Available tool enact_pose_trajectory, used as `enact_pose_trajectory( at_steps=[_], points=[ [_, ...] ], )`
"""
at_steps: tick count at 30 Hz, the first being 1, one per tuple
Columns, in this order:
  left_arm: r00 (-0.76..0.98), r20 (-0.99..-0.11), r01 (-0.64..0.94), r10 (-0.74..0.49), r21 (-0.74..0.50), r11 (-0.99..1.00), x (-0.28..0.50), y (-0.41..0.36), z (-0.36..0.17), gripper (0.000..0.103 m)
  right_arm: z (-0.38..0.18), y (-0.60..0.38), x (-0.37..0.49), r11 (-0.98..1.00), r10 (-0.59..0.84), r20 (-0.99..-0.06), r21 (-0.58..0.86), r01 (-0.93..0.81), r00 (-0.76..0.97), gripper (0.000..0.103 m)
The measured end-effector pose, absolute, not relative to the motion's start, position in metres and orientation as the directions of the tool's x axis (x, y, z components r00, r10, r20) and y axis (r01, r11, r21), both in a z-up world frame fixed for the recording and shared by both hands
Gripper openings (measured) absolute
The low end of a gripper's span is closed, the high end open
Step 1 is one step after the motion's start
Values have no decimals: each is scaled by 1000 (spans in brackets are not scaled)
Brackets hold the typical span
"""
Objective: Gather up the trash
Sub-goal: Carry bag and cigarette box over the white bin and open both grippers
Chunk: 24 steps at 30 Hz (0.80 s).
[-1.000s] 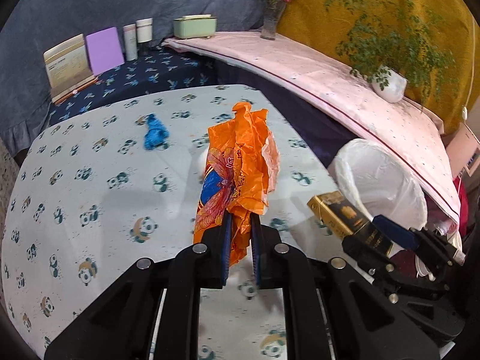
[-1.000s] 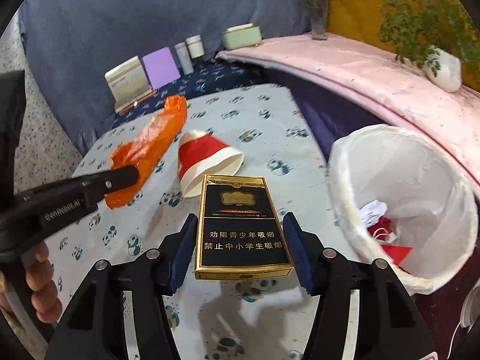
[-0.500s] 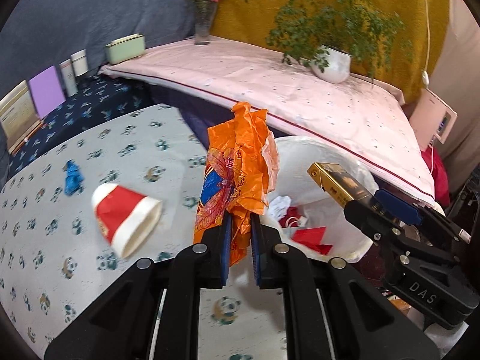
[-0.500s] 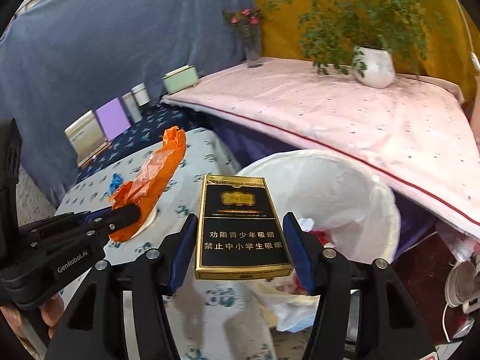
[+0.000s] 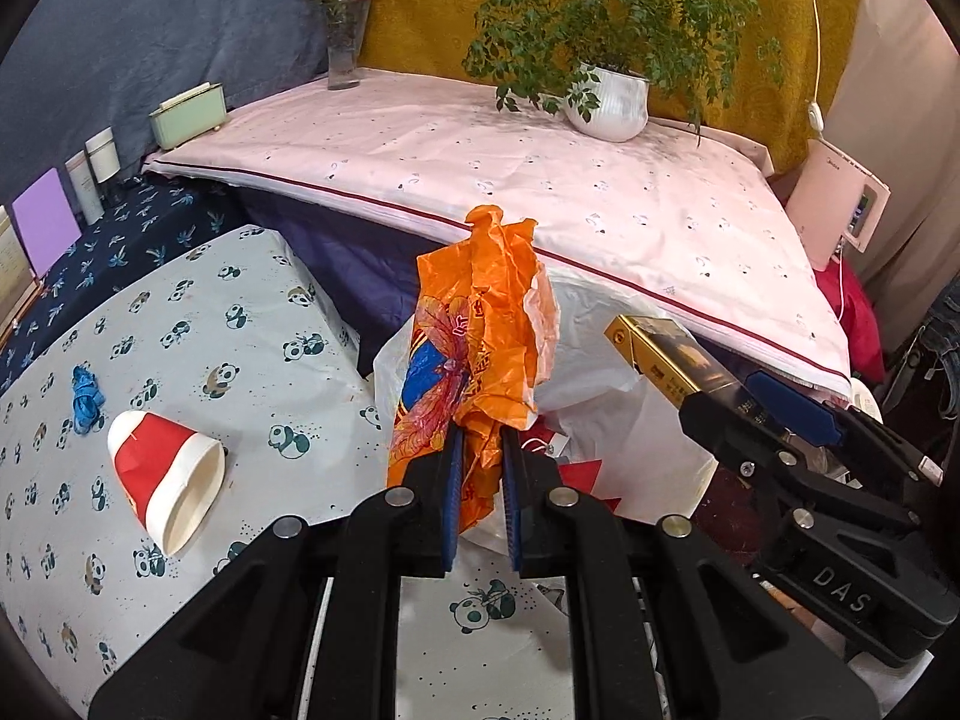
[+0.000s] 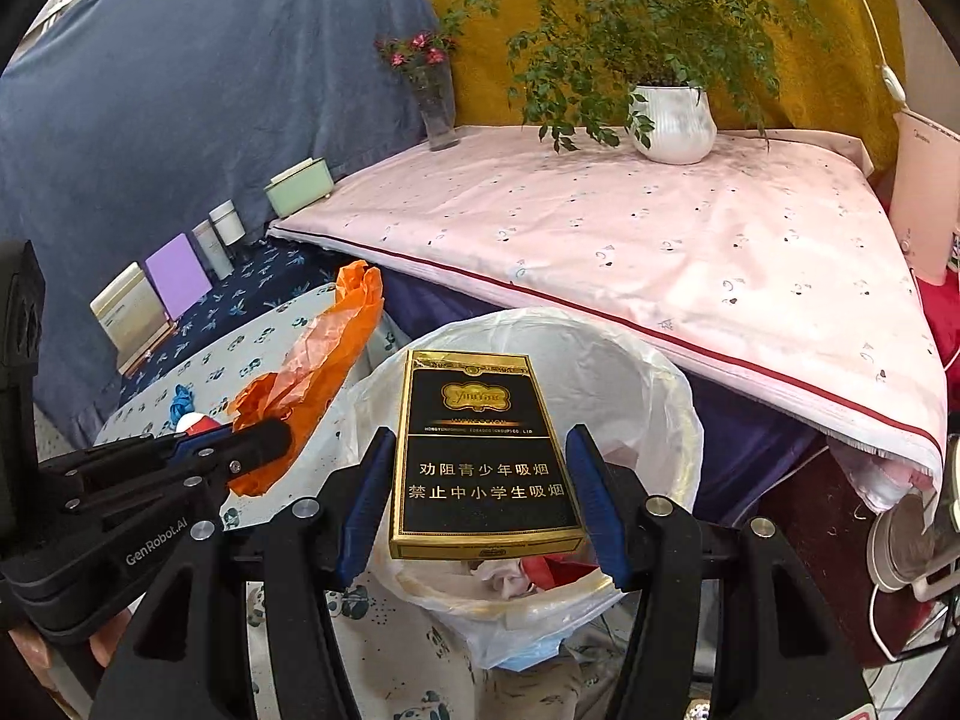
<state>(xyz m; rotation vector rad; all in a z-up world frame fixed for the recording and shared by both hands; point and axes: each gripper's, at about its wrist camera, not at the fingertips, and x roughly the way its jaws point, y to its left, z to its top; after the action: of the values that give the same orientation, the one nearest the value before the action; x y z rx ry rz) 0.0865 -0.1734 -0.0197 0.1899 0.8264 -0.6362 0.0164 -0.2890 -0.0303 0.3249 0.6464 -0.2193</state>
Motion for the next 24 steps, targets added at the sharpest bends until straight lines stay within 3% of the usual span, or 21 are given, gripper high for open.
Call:
enact_pose_trajectory(
  at_steps=[18, 21, 24],
  points=[
    [480, -749, 603, -457, -97, 792, 92, -180, -29, 15, -36, -297, 20, 920, -90, -626, 245, 306, 774, 56],
    [501, -740, 578, -449, -100, 810, 92, -178, -29, 56, -36, -295, 20, 919, -112, -619, 234, 318, 777, 57],
    [515, -732, 554, -446, -113, 825, 95, -172, -29, 61, -36, -296, 21, 913, -119, -617, 240, 331, 778, 59]
  ],
)
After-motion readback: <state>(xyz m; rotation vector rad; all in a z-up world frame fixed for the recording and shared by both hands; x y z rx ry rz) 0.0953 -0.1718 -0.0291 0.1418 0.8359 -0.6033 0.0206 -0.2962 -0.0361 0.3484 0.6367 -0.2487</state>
